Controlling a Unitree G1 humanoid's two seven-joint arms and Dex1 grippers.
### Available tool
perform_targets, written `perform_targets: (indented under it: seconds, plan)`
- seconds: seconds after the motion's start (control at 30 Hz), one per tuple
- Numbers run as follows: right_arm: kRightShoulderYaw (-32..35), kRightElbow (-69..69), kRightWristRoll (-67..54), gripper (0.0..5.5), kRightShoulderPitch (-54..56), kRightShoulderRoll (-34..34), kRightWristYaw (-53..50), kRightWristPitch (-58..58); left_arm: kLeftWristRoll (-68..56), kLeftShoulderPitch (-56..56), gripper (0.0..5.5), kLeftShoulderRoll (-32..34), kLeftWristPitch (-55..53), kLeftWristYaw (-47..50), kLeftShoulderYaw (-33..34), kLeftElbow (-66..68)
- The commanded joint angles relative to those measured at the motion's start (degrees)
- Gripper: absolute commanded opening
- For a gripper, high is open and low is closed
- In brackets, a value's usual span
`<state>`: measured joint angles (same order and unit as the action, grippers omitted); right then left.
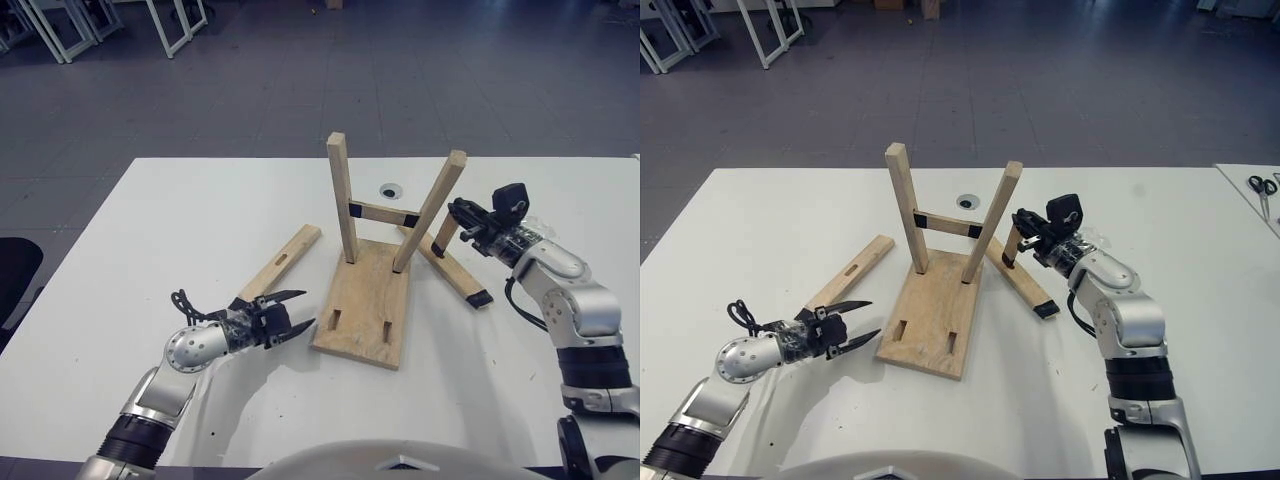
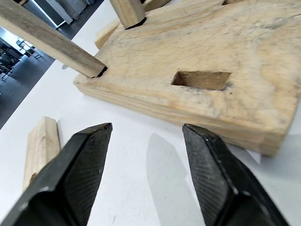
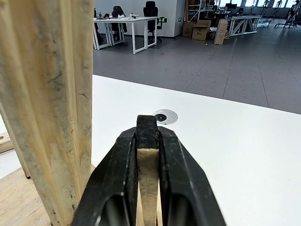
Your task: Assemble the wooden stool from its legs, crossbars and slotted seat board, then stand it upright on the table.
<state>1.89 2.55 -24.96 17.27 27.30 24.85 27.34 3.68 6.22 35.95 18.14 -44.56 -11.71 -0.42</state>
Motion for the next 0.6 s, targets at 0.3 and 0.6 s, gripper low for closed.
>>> perform_targets:
  seconds: [0.3, 0.6]
  plan:
    - [1.0, -1.87, 2.65, 0.39, -1.99, 0.02, 1.53, 2.44, 0.03, 0.91, 2.76, -0.4, -2.88, -2.24, -3.47, -3.82]
    - [-1.45, -6.26, 7.25, 0.39, 1.0, 0.03, -2.4, 9.11, 0.54, -0.72, 2.76, -2.36, -3.79, -2.37, -6.6, -3.01]
